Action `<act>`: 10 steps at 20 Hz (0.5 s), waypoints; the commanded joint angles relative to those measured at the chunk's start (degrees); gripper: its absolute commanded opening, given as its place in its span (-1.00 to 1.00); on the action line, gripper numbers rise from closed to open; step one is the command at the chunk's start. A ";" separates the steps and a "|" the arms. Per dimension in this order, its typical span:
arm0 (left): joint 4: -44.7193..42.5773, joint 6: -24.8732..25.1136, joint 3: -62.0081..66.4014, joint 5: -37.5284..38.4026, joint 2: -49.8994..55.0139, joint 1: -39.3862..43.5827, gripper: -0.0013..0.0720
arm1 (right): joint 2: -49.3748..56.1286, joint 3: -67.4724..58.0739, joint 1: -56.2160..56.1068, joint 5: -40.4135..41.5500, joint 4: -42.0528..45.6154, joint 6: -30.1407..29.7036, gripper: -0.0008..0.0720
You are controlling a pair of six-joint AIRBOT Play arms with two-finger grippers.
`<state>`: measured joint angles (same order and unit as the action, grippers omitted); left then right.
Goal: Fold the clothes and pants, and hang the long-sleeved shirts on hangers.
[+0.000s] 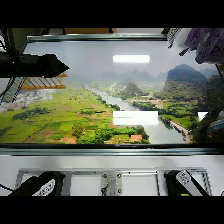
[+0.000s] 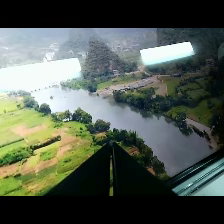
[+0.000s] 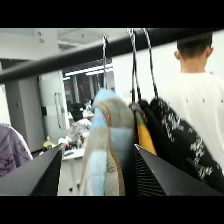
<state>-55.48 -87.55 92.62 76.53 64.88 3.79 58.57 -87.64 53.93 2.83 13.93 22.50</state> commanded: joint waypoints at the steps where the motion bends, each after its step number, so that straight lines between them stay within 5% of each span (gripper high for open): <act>1: -0.04 0.09 -0.02 -0.37 0.26 0.04 -0.92 | -5.03 0.02 -0.02 -11.15 -0.09 3.45 0.37; 7: -0.04 0.44 -0.02 -0.37 2.93 0.04 -0.92 | -3.80 0.20 -5.25 -66.40 -2.60 9.09 0.37; 10: -0.42 0.79 -5.29 -3.74 0.52 0.66 -0.93 | -1.88 3.21 -18.84 -72.94 1.53 12.44 0.36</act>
<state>-55.48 -87.13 90.91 75.44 66.74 3.95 55.37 -86.37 44.47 -54.78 12.95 31.44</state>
